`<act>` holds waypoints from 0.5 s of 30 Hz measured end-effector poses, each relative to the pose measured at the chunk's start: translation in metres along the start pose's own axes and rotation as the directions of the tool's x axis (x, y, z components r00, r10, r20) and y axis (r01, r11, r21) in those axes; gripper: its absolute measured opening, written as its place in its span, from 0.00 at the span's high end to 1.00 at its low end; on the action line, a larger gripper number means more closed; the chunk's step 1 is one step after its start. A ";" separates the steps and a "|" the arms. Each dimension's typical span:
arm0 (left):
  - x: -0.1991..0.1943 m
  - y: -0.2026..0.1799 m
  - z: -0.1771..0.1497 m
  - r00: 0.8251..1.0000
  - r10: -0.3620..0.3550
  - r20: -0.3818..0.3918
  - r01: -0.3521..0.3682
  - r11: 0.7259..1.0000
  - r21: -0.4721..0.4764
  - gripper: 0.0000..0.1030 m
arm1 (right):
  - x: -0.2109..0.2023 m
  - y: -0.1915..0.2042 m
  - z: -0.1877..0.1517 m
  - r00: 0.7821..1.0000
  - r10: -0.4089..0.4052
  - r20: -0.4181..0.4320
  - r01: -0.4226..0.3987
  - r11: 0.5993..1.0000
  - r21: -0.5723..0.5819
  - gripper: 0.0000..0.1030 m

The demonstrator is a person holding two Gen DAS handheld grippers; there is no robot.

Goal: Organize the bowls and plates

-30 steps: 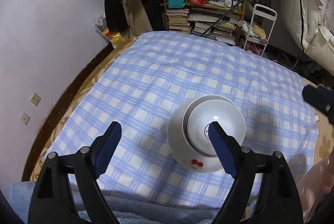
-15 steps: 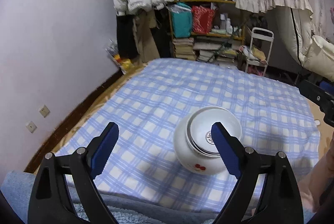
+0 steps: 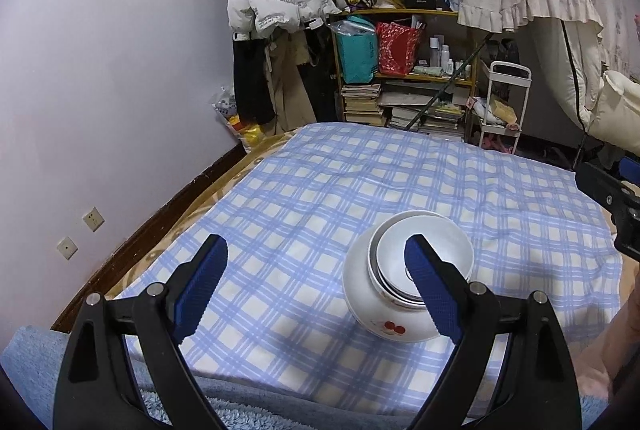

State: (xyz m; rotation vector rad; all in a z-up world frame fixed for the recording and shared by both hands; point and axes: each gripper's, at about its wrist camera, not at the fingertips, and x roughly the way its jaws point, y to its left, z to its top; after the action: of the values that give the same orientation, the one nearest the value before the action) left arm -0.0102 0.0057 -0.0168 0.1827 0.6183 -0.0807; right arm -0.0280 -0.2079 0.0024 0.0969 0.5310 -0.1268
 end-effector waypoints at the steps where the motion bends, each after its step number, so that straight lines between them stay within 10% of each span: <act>1: 0.001 0.001 0.000 1.000 -0.002 -0.003 0.002 1.000 -0.004 0.13 | 0.000 0.000 0.000 1.000 -0.001 -0.001 0.001 1.000 -0.006 0.00; 15: 0.001 -0.001 -0.002 1.000 0.014 0.009 -0.014 1.000 -0.010 0.13 | 0.004 0.006 -0.003 1.000 -0.001 -0.005 0.001 0.999 -0.036 0.00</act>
State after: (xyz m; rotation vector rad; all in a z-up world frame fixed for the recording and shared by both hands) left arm -0.0104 0.0051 -0.0194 0.1769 0.6081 -0.0649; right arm -0.0255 -0.2021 -0.0020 0.0623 0.5377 -0.1180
